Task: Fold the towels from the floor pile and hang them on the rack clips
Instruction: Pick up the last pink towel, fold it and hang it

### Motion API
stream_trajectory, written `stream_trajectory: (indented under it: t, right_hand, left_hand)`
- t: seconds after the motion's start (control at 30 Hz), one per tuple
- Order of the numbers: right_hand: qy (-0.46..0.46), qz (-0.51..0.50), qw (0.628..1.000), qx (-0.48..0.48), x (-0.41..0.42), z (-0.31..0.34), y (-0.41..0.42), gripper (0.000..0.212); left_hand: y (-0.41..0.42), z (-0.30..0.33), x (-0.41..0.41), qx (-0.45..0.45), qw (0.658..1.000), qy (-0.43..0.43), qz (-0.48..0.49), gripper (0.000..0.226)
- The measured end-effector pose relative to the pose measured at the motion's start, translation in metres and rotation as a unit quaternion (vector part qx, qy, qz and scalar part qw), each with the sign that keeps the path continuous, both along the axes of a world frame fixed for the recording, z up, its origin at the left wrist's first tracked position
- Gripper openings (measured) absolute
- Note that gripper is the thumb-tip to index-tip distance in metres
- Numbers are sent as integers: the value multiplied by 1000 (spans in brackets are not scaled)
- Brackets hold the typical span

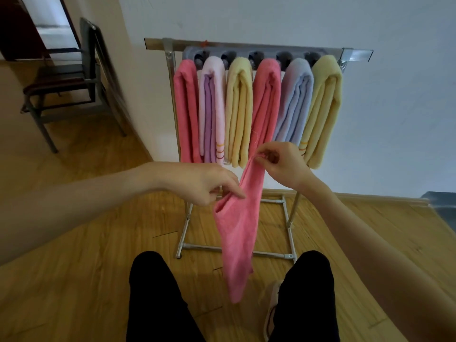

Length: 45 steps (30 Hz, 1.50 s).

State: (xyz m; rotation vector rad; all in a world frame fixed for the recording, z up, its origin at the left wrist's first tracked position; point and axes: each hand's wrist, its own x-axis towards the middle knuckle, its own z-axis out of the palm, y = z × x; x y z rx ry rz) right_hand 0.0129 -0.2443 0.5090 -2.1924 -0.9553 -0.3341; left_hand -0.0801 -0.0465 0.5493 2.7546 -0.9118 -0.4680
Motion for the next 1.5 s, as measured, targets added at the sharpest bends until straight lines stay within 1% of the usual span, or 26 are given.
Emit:
stream_trajectory:
  t: [0.03,0.13,0.17,0.23,0.27,0.3,0.37,0.4,0.43,0.5,0.67,0.8,0.9,1.17,1.37,1.5]
  right_hand:
    - [-4,8,1000,-2,-2,0,1,10]
    - [-9,12,1000,3,-2,0,3,10]
    - [-6,8,1000,6,-2,0,3,10]
    - [2,-2,1000,15,1,-1,1,11]
    - [5,-3,1000,18,2,-1,0,10]
    - [5,-1,1000,19,2,-1,-1,10]
    - [-4,4,1000,17,1,-1,-2,10]
    - [-6,3,1000,22,0,-1,-2,11]
    - [-3,1,999,32,0,-1,-3,11]
    - [12,0,998,57,0,-1,-5,12]
    - [88,37,990,106,-3,2,-7,12]
    - [127,80,979,135,-8,7,-4,17]
    - [150,88,974,145,-9,8,-4,14]
    - [207,129,958,151,-11,10,-5,16]
    - [205,130,957,162,-12,13,-3,18]
    - [217,136,950,180,-12,14,-5,26]
  left_hand:
    - [-2,0,1,14,999,-28,-17,53]
    - [-9,2,0,51,992,-104,-47,31]
    - [-10,1,-1,60,985,-148,-57,25]
    - [-8,-2,-2,45,956,-273,-98,17]
    - [-7,-4,-3,35,941,-314,-119,17]
    - [-7,-5,-3,25,935,-327,-138,15]
    - [-10,-3,-2,6,942,-296,-162,5]
    - [-11,-2,-3,2,948,-277,-159,3]
    - [-12,-3,-3,-1,952,-272,-144,7]
    - [-9,-7,-1,-16,951,-294,-90,15]
    - [-3,-18,8,-106,940,-320,46,10]
    - [-6,-24,15,-150,924,-336,102,24]
    - [-8,-28,18,-170,911,-357,118,26]
    - [-9,-33,21,-184,895,-377,149,27]
    - [-10,-29,23,-187,892,-377,163,28]
    - [-12,-24,27,-189,884,-388,180,25]
